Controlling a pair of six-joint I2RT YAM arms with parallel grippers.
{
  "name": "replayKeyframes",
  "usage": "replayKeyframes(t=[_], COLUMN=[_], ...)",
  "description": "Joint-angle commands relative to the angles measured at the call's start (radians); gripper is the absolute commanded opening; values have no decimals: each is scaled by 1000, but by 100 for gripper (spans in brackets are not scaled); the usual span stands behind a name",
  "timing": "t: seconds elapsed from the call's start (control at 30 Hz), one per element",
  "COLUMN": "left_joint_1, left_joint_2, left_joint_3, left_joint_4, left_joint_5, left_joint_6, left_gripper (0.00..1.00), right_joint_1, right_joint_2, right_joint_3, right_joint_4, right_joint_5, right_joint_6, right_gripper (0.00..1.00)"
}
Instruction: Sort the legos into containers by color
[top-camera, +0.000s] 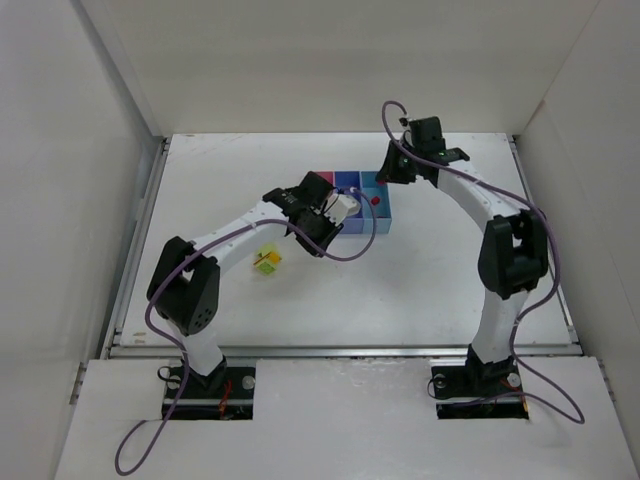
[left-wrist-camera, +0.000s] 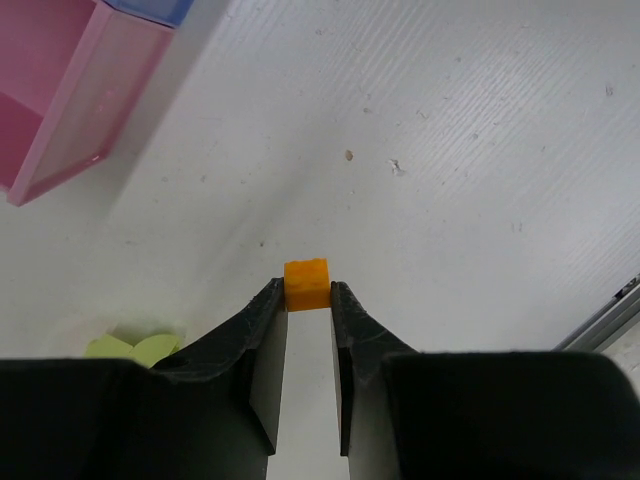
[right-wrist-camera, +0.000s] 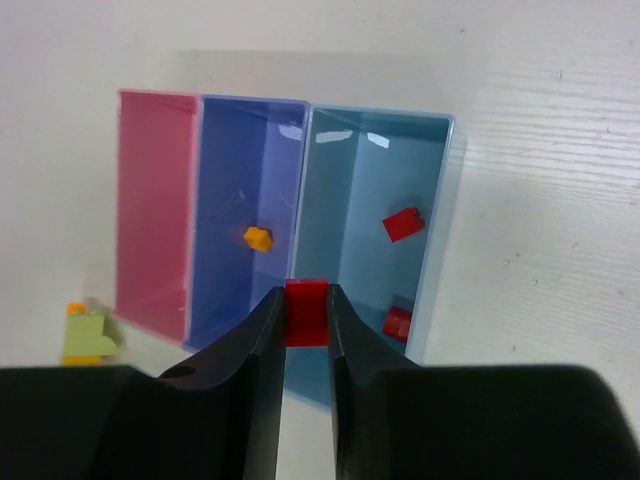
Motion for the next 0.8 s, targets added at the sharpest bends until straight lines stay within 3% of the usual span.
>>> replayKeyframes(t=[0.0,0.03,0.1,0.2,0.43,0.77], left_joint_1=[9,9,9,9,9,9], left_joint_2=[-70,-70,-70,-70,-70,-70], left_joint_3=[-17,-17,-17,-17,3,3], left_joint_4=[12,12,22,22,22,22], left_joint_5=[15,15,15,24,35,35], left_joint_6=[-13,-13,-23,-32,-32,-41], left_gripper=[0,0,0,0,0,0], right_joint_1=[31,31,31,31,31,20], right_joint_2=[38,49,58,67,57,-135], right_joint_3=[111,112,121,131,132,53], right_joint_4=[-78,-78,-78,-87,-88,-88], right_joint_5=[57,57,68,68,39,92], right_joint_6=[-51,-51,-51,-51,-51,-51], right_gripper=[25,28,44,60,66,66])
